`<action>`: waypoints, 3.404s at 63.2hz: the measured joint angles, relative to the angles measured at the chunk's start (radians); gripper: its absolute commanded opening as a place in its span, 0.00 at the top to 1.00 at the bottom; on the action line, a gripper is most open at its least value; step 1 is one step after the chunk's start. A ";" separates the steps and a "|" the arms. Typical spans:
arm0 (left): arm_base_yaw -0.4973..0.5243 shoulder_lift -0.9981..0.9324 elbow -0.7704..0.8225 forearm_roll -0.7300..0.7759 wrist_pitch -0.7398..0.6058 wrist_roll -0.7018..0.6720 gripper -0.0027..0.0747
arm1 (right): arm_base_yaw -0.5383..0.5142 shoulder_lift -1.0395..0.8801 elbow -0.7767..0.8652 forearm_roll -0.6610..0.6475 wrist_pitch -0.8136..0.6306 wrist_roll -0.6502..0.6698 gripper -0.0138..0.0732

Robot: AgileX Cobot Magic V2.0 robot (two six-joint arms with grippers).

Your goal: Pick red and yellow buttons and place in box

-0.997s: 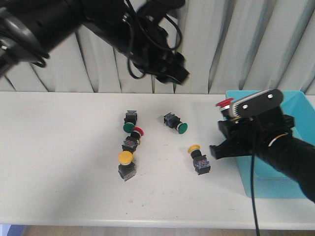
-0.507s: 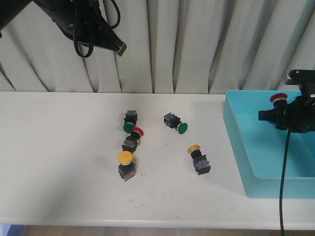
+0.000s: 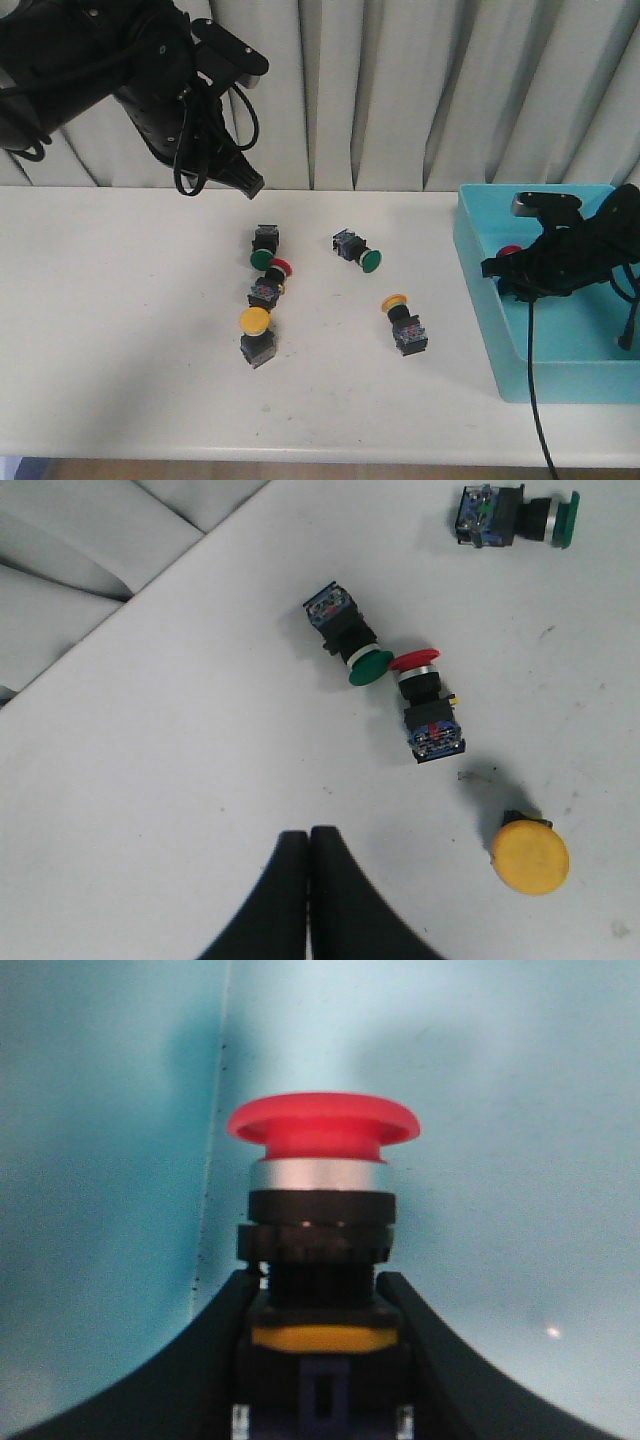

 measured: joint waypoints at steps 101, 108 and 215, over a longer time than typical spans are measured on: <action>0.000 0.110 0.301 -0.169 -0.228 -0.127 0.20 | 0.269 -0.937 0.050 -0.164 0.341 0.104 0.17; 0.000 0.141 0.301 -0.210 -0.234 -0.124 0.20 | 0.279 -0.954 0.137 -0.180 0.288 0.115 0.17; 0.000 0.188 0.139 -0.595 -0.116 0.086 0.97 | 0.449 -0.980 0.571 -0.160 -0.165 -0.083 0.17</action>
